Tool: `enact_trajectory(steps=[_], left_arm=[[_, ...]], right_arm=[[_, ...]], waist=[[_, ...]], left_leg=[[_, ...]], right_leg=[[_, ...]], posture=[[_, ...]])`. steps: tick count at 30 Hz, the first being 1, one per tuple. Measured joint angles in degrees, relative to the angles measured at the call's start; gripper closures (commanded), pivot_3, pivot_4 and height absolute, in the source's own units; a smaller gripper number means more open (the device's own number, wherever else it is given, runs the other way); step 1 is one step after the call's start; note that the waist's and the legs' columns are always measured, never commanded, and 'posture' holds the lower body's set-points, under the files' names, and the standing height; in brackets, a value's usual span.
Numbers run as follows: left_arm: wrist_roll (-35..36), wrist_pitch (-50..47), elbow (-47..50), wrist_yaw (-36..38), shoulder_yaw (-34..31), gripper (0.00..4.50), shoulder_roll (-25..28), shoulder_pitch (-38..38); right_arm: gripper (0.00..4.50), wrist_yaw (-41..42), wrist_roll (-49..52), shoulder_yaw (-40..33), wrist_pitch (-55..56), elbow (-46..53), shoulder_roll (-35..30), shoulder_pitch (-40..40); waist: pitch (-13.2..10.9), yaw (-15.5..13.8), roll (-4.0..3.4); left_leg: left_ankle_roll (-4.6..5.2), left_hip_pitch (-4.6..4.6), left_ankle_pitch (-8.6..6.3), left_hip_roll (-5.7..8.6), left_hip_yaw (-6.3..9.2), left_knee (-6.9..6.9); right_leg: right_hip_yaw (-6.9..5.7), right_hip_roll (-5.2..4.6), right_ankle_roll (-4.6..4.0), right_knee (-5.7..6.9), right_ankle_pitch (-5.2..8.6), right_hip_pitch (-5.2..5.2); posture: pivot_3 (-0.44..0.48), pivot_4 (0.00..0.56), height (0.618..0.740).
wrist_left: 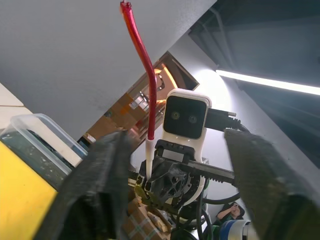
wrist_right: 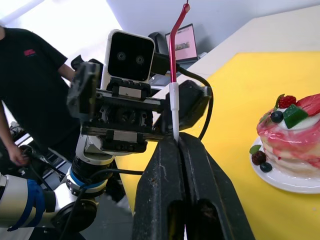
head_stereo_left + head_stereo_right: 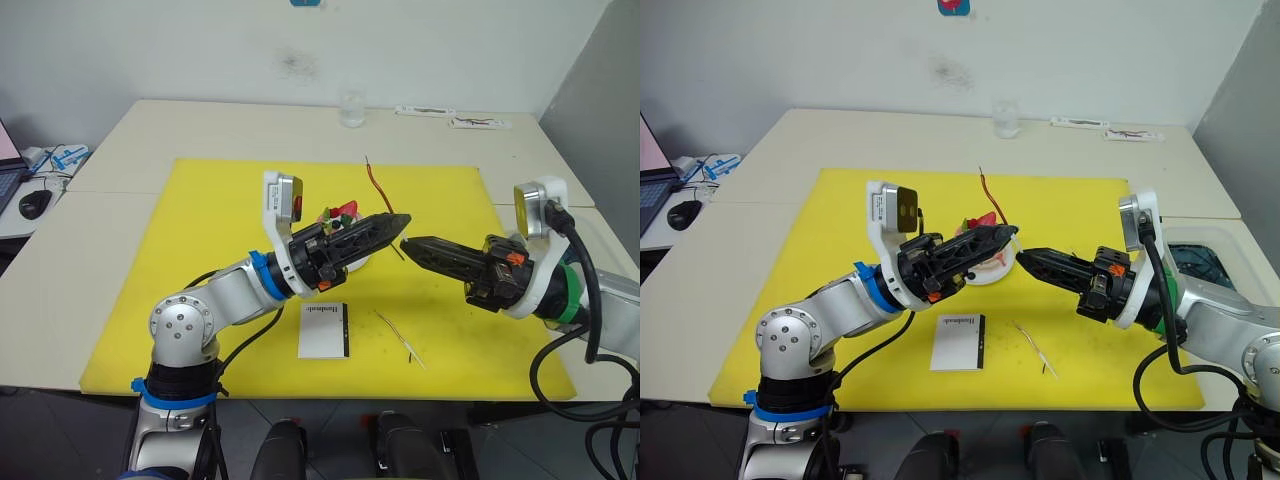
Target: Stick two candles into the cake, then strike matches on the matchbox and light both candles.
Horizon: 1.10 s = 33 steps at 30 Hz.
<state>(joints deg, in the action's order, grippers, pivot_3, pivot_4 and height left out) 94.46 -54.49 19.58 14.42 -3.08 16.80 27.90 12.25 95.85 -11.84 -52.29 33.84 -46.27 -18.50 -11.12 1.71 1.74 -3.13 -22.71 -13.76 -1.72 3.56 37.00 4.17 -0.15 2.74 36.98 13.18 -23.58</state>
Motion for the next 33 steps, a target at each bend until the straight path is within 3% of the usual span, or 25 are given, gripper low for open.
enact_trajectory(steps=[7,12,14,22,26,29,33], left_arm=[[0.0,0.2,-1.3,-0.2,0.1,4.48,0.1,0.0],[0.0,0.2,-1.5,-0.2,0.1,4.48,0.1,0.0],[0.0,0.2,-1.5,-0.1,0.1,4.5,0.1,0.0],[0.6,0.4,-0.2,0.1,0.4,4.5,0.7,-0.1],[-3.3,2.4,1.4,-0.1,-0.1,4.5,2.7,0.0],[-8.6,3.9,3.1,0.0,-2.1,4.5,7.3,0.9],[-22.1,7.9,4.9,3.0,-4.1,4.5,16.3,1.2]], right_arm=[[4.5,0.5,0.8,0.9,0.4,0.3,0.0,-0.5],[4.5,0.6,1.3,1.3,0.6,0.3,-0.3,-0.7],[4.09,0.3,2.1,1.3,0.6,0.2,-0.7,-0.7],[1.35,0.3,0.3,1.7,0.7,-0.3,-1.5,-0.7],[0.05,3.0,-5.5,1.6,0.5,0.0,-5.3,-0.5],[0.05,6.5,-12.9,1.5,0.8,1.1,-8.8,-0.4],[0.05,12.9,-26.7,1.9,3.9,3.2,-12.1,-0.1]], waist=[[0.0,0.0,0.0],[0.0,0.0,0.0],[0.0,0.0,0.0],[0.0,0.0,0.0],[0.0,0.0,0.01],[0.0,0.0,0.0],[0.0,0.0,0.0]], left_leg=[[0.0,-0.02,0.0,0.0,0.0,0.0],[0.0,-0.1,0.0,0.0,0.0,0.0],[0.0,-0.12,0.0,0.0,0.0,-0.01],[0.0,-0.15,0.0,0.0,0.0,-0.01],[0.0,-0.17,0.0,0.0,-0.01,-0.04],[0.0,-0.24,0.0,0.0,-0.05,-0.08],[-0.01,-0.25,0.0,0.0,-0.11,-0.14]], right_leg=[[0.0,0.0,0.0,-0.01,0.0,-0.02],[0.0,0.0,0.0,-0.02,0.0,-0.09],[0.0,0.0,0.0,-0.02,0.0,-0.11],[0.0,0.0,-0.01,-0.02,0.01,-0.15],[0.0,0.0,-0.02,-0.02,0.01,-0.21],[0.02,0.0,-0.03,0.01,0.02,-0.38],[0.05,0.0,-0.05,0.0,0.03,-0.44]], posture=[[0.0,0.15,0.74],[0.0,0.15,0.74],[0.0,0.15,0.74],[0.0,0.15,0.74],[0.0,0.15,0.74],[0.0,0.15,0.74],[0.0,0.15,0.74]])
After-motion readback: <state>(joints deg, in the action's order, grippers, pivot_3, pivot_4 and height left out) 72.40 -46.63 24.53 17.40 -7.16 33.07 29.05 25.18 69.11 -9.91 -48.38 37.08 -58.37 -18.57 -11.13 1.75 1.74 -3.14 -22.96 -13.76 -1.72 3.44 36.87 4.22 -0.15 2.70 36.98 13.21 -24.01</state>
